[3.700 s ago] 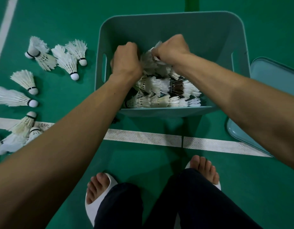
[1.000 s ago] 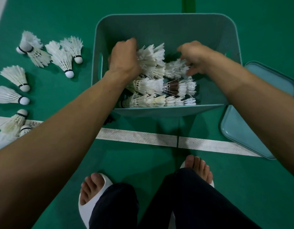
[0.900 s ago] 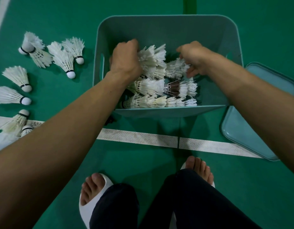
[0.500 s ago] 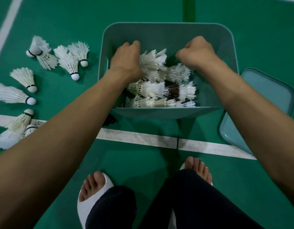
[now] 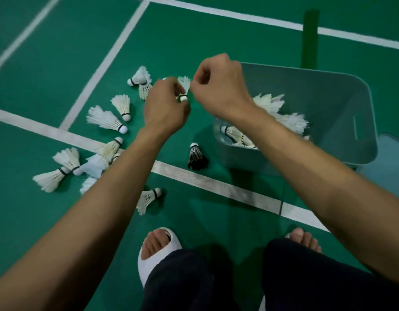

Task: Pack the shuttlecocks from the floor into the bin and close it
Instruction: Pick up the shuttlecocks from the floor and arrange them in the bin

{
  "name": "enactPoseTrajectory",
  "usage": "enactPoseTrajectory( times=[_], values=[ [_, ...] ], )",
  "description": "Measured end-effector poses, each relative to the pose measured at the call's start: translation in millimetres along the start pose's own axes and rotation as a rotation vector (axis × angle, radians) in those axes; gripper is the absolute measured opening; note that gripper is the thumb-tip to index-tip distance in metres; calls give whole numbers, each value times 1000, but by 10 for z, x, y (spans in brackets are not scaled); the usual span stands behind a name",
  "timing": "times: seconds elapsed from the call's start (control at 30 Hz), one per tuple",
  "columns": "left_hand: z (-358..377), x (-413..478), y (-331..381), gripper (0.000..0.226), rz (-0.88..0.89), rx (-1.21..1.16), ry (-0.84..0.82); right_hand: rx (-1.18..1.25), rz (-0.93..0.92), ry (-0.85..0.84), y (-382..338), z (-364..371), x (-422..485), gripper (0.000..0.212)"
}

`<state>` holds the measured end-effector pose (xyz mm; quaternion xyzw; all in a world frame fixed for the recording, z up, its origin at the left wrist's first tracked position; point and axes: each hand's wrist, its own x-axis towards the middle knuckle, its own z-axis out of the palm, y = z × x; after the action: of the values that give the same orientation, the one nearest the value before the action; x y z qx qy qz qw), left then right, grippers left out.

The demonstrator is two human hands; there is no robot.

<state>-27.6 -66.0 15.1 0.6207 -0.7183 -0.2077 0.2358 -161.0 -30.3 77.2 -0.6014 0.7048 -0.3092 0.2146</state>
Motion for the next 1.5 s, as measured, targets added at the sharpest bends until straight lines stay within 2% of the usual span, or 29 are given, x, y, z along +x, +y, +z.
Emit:
enactPoseTrajectory(
  times=[0.1,0.2,0.27,0.33,0.37,0.4,0.47,0.57,0.67,0.73,0.83,0.87,0.93,1.03,1.13,1.2,1.27,1.37,1.5],
  values=[
    [-31,-140,-492,24,-236,4,0,-74,-60,-179,-109,372,-108,14],
    [-10,-372,-919,23,-350,53,-49,-257,-25,-426,-141,741,-238,11],
    [25,-551,-1162,28,-308,217,-270,-472,42,-614,-134,941,-367,17],
    [79,-731,-1325,59,-260,421,-624,-638,80,-748,-92,1079,-493,15],
    [117,-820,-1375,79,-239,502,-738,-682,93,-794,-45,1131,-534,14],
    [151,-898,-1403,94,-211,566,-773,-704,105,-820,4,1175,-561,14],
    [190,-1011,-1419,100,-179,608,-718,-692,118,-804,82,1250,-598,16],
    [195,-1034,-1478,64,-156,546,-682,-662,72,-668,172,1354,-609,10],
    [116,-1001,-1605,34,-130,355,-627,-620,42,-575,199,1435,-636,6],
    [77,-1023,-1687,34,-145,225,-536,-605,35,-532,205,1463,-678,8],
    [47,-1133,-1760,39,-184,53,-306,-599,33,-441,241,1512,-719,6],
    [29,-1186,-1777,39,-200,0,-225,-605,34,-398,252,1533,-714,11],
    [9,-1302,-1823,35,-210,-44,-89,-638,25,-330,275,1575,-677,35],
    [21,-1534,-1820,26,-292,105,69,-736,14,-319,335,1648,-604,71],
    [38,-1732,-1759,55,-514,401,246,-792,121,-419,433,1737,-556,75],
    [90,-1845,-1778,76,-639,435,164,-774,202,-491,498,1786,-566,68],
    [181,-1952,-1810,86,-658,397,30,-769,173,-449,547,1804,-594,60],
    [236,-1975,-1790,73,-587,374,14,-727,67,-360,572,1772,-606,61],
    [205,-1823,-1722,63,-586,292,14,-636,35,-342,531,1710,-593,68]
  ],
)
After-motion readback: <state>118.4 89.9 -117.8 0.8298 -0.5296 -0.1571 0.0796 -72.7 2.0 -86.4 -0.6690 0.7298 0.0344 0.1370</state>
